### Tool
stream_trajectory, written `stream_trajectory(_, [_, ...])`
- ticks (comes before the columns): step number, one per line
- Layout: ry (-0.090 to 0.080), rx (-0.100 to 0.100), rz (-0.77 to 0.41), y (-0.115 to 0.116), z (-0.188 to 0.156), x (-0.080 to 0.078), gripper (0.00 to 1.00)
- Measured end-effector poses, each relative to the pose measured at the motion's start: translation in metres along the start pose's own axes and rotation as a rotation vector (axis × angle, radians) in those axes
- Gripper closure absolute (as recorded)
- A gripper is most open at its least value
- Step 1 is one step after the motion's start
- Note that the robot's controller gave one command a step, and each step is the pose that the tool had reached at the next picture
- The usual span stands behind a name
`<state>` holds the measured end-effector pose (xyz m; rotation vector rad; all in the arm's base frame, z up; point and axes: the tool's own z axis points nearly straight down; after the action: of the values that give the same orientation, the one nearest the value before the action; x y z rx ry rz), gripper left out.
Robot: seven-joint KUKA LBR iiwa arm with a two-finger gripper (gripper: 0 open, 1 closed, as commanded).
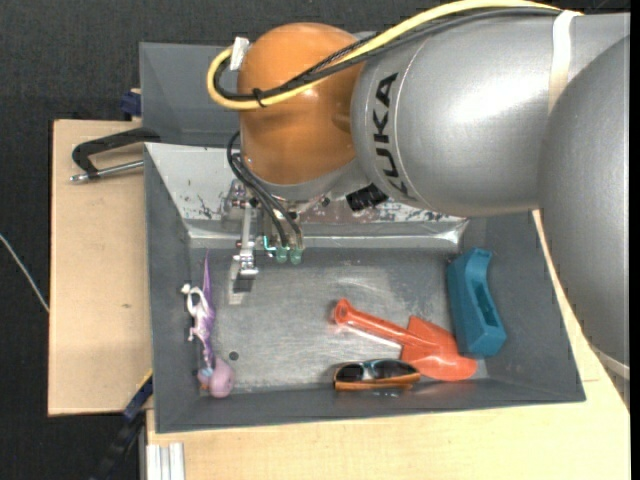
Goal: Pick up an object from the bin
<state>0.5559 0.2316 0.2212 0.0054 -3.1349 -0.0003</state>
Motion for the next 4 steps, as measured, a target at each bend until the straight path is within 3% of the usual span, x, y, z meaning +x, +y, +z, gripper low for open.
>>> stream_trajectory(1, [-0.008, -0.002, 0.002, -0.001, -0.004, -0.002, 0.0])
stream_trajectory(2, [-0.007, -0.001, -0.068, -0.001, -0.021, -0.011, 0.0])
stream_trajectory(3, [-0.014, -0.004, -0.047, -0.014, -0.044, -0.038, 0.0])
stream_trajectory(4, [-0.007, -0.001, -0.03, -0.055, -0.049, 0.001, 0.0])
